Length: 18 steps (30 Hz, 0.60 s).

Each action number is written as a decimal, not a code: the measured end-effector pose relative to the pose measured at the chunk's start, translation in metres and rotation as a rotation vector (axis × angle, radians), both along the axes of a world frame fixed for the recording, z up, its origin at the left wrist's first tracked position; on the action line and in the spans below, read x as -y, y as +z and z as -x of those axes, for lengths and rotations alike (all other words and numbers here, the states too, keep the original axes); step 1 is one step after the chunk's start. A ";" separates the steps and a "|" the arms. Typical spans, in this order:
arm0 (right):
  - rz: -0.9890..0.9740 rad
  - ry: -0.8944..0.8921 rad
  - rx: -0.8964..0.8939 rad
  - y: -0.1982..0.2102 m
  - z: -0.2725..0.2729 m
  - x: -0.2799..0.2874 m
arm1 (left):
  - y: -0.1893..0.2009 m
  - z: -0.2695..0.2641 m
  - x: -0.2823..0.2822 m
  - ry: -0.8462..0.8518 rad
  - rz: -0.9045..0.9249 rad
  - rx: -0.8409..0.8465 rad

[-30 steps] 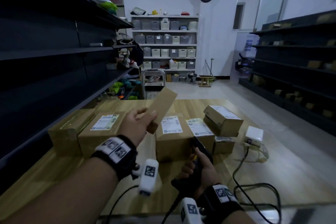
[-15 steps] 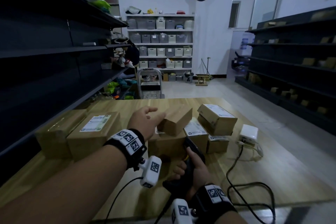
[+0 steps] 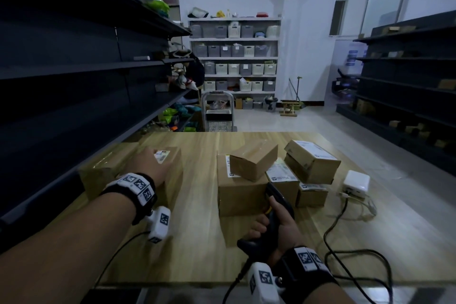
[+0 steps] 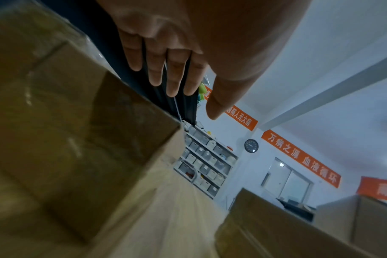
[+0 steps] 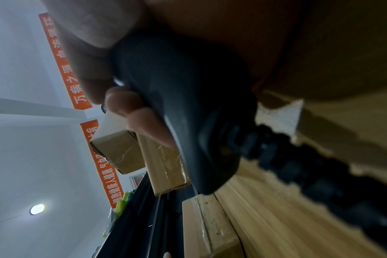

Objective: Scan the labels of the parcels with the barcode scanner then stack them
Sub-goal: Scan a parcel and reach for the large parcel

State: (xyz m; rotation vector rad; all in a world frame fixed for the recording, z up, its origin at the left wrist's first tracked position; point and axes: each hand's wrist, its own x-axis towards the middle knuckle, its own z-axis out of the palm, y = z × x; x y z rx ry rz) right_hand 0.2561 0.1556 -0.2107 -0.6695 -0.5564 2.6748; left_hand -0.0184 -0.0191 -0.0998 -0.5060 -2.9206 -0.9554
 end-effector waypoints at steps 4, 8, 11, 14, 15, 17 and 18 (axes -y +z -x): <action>-0.001 -0.001 0.012 0.006 -0.002 0.003 | -0.013 -0.002 0.005 -0.075 0.360 -0.083; -0.009 -0.018 0.025 0.012 -0.003 0.007 | -0.015 -0.016 0.003 -0.114 0.465 -0.175; -0.002 -0.014 0.019 0.010 -0.003 0.007 | -0.007 -0.035 -0.003 -0.173 0.453 -0.177; -0.002 -0.015 0.015 0.008 -0.003 0.005 | 0.000 -0.054 -0.010 -0.244 0.417 -0.192; -0.006 -0.018 0.013 0.007 -0.002 0.004 | 0.000 -0.058 -0.011 -0.262 0.401 -0.201; -0.011 -0.029 0.003 0.005 -0.001 0.003 | -0.002 -0.063 -0.012 -0.250 0.361 -0.197; -0.010 -0.034 -0.004 0.004 0.000 0.002 | -0.003 -0.066 -0.012 -0.227 0.323 -0.178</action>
